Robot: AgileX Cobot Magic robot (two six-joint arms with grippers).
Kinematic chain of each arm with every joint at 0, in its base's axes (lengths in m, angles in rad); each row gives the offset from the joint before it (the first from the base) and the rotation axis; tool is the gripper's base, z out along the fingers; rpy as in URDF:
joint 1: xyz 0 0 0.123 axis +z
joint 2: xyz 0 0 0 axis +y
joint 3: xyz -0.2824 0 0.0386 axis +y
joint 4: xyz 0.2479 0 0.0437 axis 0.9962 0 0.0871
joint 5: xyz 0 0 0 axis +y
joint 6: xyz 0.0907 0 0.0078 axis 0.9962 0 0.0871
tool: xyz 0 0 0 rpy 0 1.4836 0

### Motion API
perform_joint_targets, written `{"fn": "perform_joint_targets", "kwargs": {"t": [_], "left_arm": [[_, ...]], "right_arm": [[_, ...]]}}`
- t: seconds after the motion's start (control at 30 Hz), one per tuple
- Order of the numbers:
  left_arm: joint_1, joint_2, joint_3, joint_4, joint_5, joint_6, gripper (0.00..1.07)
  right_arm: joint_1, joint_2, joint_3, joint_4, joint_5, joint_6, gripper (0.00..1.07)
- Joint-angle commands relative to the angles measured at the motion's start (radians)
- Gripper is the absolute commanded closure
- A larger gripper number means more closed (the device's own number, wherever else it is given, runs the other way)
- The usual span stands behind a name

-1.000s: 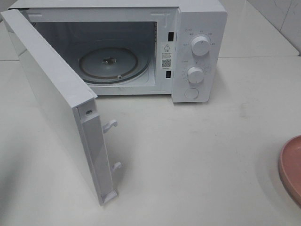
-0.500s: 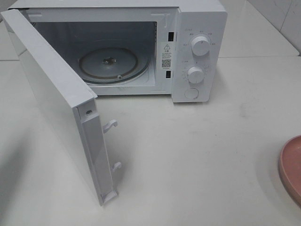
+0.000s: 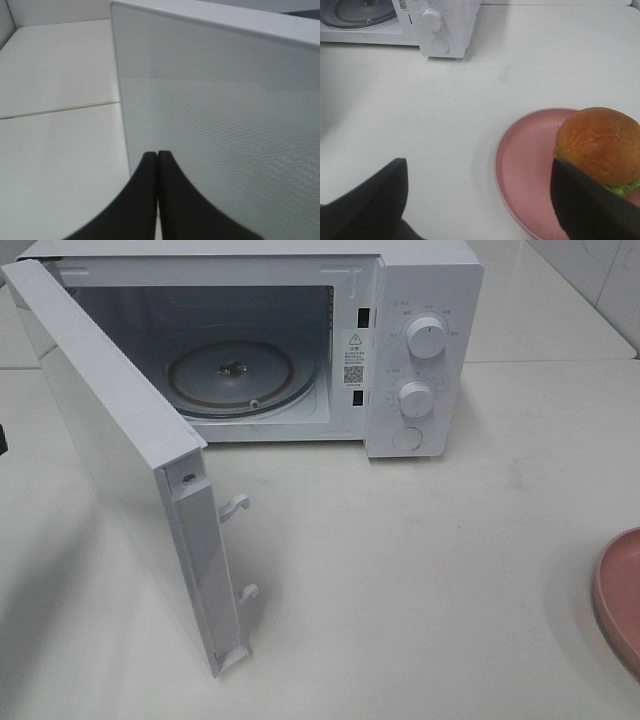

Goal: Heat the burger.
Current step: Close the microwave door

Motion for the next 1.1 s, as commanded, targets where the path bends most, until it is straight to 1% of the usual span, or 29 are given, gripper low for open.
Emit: {"fn": "perform_joint_targets", "kwargs": {"t": [0.03,0.07,0.1,0.13,0.2,0.23,0.27,0.3,0.33,0.4,0.47,0.5,0.53,0.57,0.6,0.67,0.7,0.83,0.87,0.93,0.97,1.0,1.03,1.1], "left_arm": [[-0.04,0.045,0.001,0.017,-0.065,-0.021,1.07],[-0.04,0.045,0.001,0.017,-0.065,-0.021,1.07],[-0.065,0.081,0.001,0.012,-0.084,-0.014,1.07],[-0.065,0.081,0.001,0.012,-0.084,-0.014,1.07],[-0.104,0.123,0.001,-0.013,-0.118,-0.015,1.07],[-0.104,0.123,0.001,-0.013,-0.118,-0.015,1.07],[-0.136,0.147,0.001,-0.041,-0.138,-0.015,1.07],[-0.136,0.147,0.001,-0.041,-0.138,-0.015,1.07],[-0.168,0.163,-0.004,-0.06,-0.145,-0.014,1.07],[-0.184,0.171,-0.012,-0.062,-0.143,-0.014,1.07],[-0.223,0.195,-0.041,-0.064,-0.143,-0.013,1.07],[-0.223,0.195,-0.041,-0.064,-0.143,-0.013,1.07],[-0.248,0.214,-0.068,-0.076,-0.14,-0.011,1.07],[-0.248,0.214,-0.068,-0.076,-0.14,-0.011,1.07],[-0.269,0.229,-0.09,-0.097,-0.136,-0.009,1.07],[-0.279,0.237,-0.099,-0.11,-0.135,-0.008,1.07],[-0.303,0.254,-0.122,-0.133,-0.135,-0.004,1.07],[-0.335,0.279,-0.158,-0.166,-0.13,0.007,1.07],[-0.358,0.3,-0.183,-0.2,-0.129,0.02,1.07],[-0.371,0.311,-0.197,-0.216,-0.127,0.024,1.07],[-0.392,0.329,-0.226,-0.246,-0.125,0.043,1.07],[-0.415,0.344,-0.254,-0.275,-0.115,0.043,1.07],[-0.415,0.344,-0.254,-0.275,-0.115,0.043,1.07],[-0.44,0.372,-0.301,-0.311,-0.088,0.043,1.07]], "right_arm": [[-0.004,-0.026,0.001,0.003,-0.008,-0.012,0.32],[-0.004,-0.026,0.001,0.003,-0.008,-0.012,0.32],[-0.004,-0.026,0.001,0.003,-0.008,-0.012,0.32],[-0.004,-0.026,0.001,0.003,-0.008,-0.012,0.32],[-0.004,-0.026,0.001,0.003,-0.008,-0.012,0.32],[-0.004,-0.026,0.001,0.003,-0.008,-0.012,0.32],[-0.004,-0.026,0.001,0.003,-0.008,-0.012,0.32],[-0.004,-0.026,0.001,0.003,-0.008,-0.012,0.32],[-0.004,-0.026,0.001,0.003,-0.008,-0.012,0.32],[-0.004,-0.026,0.001,0.003,-0.008,-0.012,0.32],[-0.004,-0.026,0.001,0.003,-0.008,-0.012,0.32],[-0.004,-0.026,0.001,0.003,-0.008,-0.012,0.32],[-0.004,-0.026,0.001,0.003,-0.008,-0.012,0.32],[-0.004,-0.026,0.001,0.003,-0.008,-0.012,0.32],[-0.004,-0.026,0.001,0.003,-0.008,-0.012,0.32],[-0.004,-0.026,0.001,0.003,-0.008,-0.012,0.32],[-0.004,-0.026,0.001,0.003,-0.008,-0.012,0.32],[-0.004,-0.026,0.001,0.003,-0.008,-0.012,0.32],[-0.004,-0.026,0.001,0.003,-0.008,-0.012,0.32],[-0.004,-0.026,0.001,0.003,-0.008,-0.012,0.32],[-0.004,-0.026,0.001,0.003,-0.008,-0.012,0.32],[-0.004,-0.026,0.001,0.003,-0.008,-0.012,0.32],[-0.004,-0.026,0.001,0.003,-0.008,-0.012,0.32],[-0.004,-0.026,0.001,0.003,-0.008,-0.012,0.32]]}}
